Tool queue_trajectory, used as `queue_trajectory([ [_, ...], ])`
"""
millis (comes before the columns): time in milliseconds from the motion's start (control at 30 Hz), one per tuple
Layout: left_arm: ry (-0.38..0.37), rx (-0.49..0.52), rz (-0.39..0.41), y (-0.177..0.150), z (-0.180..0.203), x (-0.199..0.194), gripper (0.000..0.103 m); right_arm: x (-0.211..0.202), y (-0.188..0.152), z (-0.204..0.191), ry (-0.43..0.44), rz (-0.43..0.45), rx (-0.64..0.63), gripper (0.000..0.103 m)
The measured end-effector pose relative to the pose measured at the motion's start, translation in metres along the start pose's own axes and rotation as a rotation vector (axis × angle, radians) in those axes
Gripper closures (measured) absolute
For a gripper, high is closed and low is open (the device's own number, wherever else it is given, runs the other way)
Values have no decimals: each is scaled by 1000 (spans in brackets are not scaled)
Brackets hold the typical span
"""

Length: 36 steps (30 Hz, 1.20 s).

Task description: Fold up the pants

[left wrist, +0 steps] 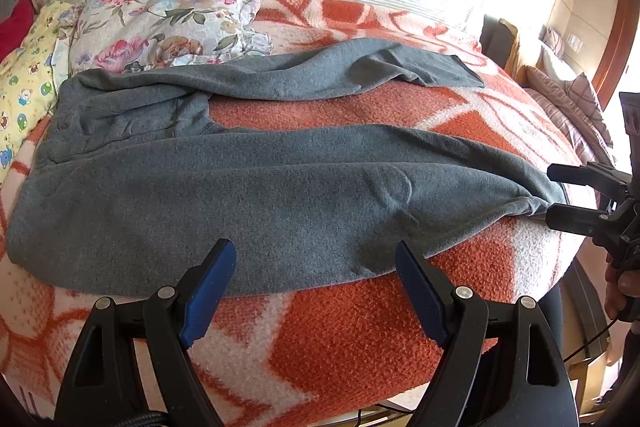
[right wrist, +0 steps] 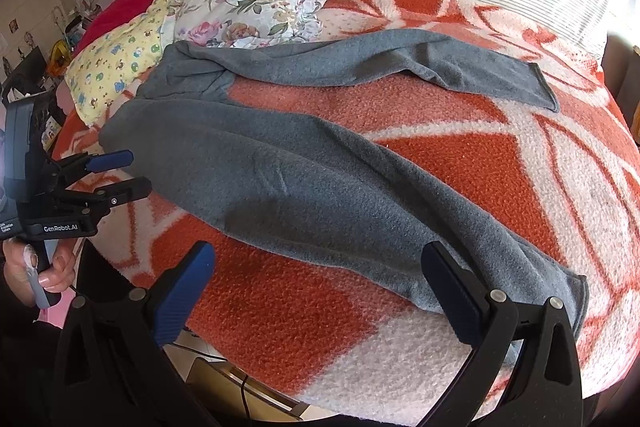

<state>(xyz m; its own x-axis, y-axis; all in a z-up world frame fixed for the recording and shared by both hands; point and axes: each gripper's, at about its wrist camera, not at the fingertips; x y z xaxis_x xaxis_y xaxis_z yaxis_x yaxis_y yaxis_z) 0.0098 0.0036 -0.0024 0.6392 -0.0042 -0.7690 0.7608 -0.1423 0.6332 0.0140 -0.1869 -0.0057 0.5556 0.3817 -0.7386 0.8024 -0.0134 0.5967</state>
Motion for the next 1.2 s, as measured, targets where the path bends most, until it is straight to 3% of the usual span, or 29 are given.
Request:
queue_trajectory([
  [1200,-36,3,-28,5,0,10,20,7,-3,3,2,-15,12,0],
])
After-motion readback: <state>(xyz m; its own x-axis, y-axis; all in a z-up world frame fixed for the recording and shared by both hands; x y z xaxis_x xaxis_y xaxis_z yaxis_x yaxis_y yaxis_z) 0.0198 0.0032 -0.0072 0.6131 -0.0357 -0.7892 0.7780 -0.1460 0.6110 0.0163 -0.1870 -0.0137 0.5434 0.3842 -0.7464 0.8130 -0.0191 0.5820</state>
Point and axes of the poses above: each gripper's, at about its wrist camera, not at the fingertips, and x roughly the way its jaws point, z to its right, y to its top, and after that the axes turned 15 degrees about x, right-handed
